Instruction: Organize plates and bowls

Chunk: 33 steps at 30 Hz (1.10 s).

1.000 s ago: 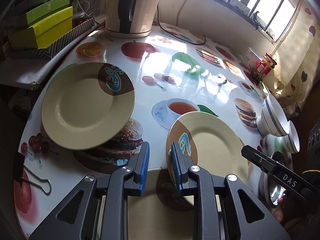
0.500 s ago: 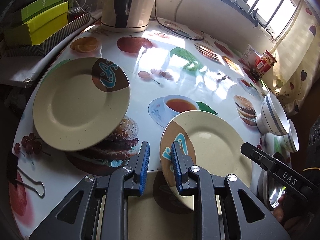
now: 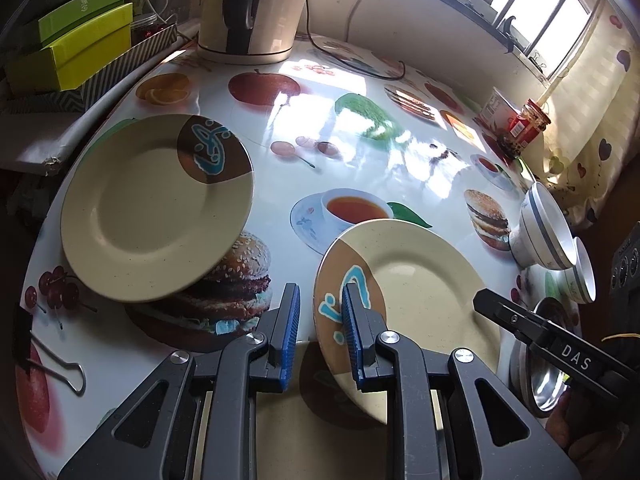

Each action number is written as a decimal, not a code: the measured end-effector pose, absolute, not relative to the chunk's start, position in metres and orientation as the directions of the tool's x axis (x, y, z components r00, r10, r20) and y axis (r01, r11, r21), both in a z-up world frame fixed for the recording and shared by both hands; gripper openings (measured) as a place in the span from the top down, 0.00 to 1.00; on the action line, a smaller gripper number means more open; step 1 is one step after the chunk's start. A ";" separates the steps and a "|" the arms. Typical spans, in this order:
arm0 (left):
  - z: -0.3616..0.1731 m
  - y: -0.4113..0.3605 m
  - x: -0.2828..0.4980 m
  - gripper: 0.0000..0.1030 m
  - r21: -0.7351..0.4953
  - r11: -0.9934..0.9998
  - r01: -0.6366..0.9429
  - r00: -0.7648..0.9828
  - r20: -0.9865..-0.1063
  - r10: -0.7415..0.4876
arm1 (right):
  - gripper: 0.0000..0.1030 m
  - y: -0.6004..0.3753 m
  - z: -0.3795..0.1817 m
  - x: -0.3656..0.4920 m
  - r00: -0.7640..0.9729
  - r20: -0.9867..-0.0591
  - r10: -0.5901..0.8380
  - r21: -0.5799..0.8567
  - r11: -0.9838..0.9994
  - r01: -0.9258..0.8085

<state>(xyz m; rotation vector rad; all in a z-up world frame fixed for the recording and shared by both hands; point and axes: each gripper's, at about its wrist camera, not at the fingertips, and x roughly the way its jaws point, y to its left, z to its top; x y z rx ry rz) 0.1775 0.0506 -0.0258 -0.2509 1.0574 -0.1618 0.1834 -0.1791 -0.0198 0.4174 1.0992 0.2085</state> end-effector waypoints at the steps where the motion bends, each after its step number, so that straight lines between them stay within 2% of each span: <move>1: -0.026 0.050 0.177 0.84 -0.284 0.959 0.016 0.483 -0.837 -0.256 | 0.81 -0.179 -0.019 0.183 0.446 -0.819 0.361 0.422 0.906 0.040; 5: -0.025 0.049 0.177 0.84 -0.283 0.959 0.011 0.484 -0.838 -0.253 | 0.85 -0.181 -0.018 0.183 0.451 -0.817 0.358 0.421 0.906 0.043; 18: -0.009 0.047 0.171 0.84 -0.248 0.969 0.019 0.530 -0.819 -0.220 | 0.85 -0.186 -0.010 0.179 0.490 -0.778 0.393 0.465 0.885 0.028; 33: 0.014 0.058 0.147 0.84 -0.261 0.965 0.004 0.583 -0.784 -0.214 | 0.85 -0.178 0.018 0.163 0.537 -0.730 0.424 0.481 0.876 -0.038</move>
